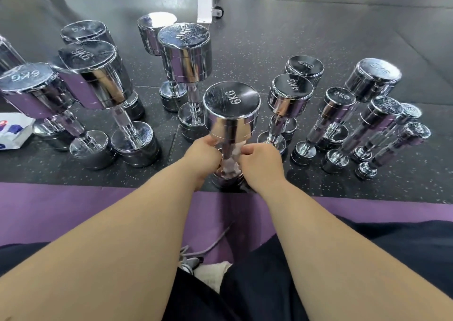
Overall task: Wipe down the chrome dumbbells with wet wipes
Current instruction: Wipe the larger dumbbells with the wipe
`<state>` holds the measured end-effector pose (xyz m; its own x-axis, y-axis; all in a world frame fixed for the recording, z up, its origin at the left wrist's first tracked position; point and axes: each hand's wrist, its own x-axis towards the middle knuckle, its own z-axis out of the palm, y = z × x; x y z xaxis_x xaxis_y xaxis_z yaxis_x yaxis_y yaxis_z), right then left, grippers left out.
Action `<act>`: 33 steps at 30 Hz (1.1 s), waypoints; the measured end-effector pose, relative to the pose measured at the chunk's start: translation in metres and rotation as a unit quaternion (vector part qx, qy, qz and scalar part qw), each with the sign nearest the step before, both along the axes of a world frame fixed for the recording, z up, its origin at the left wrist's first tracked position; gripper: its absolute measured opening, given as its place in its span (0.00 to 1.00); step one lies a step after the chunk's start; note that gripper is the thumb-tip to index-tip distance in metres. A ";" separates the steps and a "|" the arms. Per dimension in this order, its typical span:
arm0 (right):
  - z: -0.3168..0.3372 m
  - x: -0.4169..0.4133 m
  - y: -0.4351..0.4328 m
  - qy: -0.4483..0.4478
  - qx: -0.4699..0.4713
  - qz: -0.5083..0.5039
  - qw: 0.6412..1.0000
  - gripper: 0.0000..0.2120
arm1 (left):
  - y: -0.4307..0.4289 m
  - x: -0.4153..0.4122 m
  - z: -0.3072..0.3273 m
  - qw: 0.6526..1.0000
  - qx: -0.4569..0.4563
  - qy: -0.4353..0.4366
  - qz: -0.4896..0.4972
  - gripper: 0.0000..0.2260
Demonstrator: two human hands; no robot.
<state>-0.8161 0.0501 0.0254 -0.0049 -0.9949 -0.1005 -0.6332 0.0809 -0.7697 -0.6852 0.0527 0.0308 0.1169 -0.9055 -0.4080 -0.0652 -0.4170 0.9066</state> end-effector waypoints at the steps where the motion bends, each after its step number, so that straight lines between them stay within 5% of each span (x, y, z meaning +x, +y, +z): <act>1: 0.003 0.000 0.001 -0.011 -0.019 -0.020 1.000 0.17 | 0.002 -0.004 0.000 1.000 0.000 0.002 -0.028 0.17; 3: 0.009 0.005 0.001 -0.069 -0.031 -0.044 0.996 0.08 | 0.007 -0.010 0.003 0.999 -0.006 -0.009 -0.043 0.18; 6: 0.012 0.004 -0.004 -0.139 -0.003 -0.025 0.990 0.13 | 0.012 -0.011 0.008 1.000 0.009 0.016 -0.012 0.15; 13: -0.003 0.006 -0.004 -0.031 0.070 0.032 0.997 0.13 | 0.020 -0.006 0.017 0.988 0.142 0.051 -0.024 0.04; 18: 0.007 0.020 0.010 -0.186 0.149 -0.050 0.970 0.04 | 0.018 -0.009 0.015 0.992 0.114 0.049 0.012 0.06; 24: 0.013 0.017 0.013 -0.356 0.120 -0.142 0.916 0.08 | 0.018 -0.011 0.014 0.997 0.012 0.037 0.069 0.11; 33: -0.020 0.024 -0.001 -0.260 0.141 -0.157 0.942 0.08 | 0.006 -0.009 -0.004 0.986 0.050 0.048 0.154 0.13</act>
<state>-0.7921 0.0487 0.0055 -0.1725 -0.8858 -0.4308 -0.0880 0.4495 -0.8889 -0.6937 0.0583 0.0269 0.3367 -0.7873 -0.5164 0.1627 -0.4916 0.8555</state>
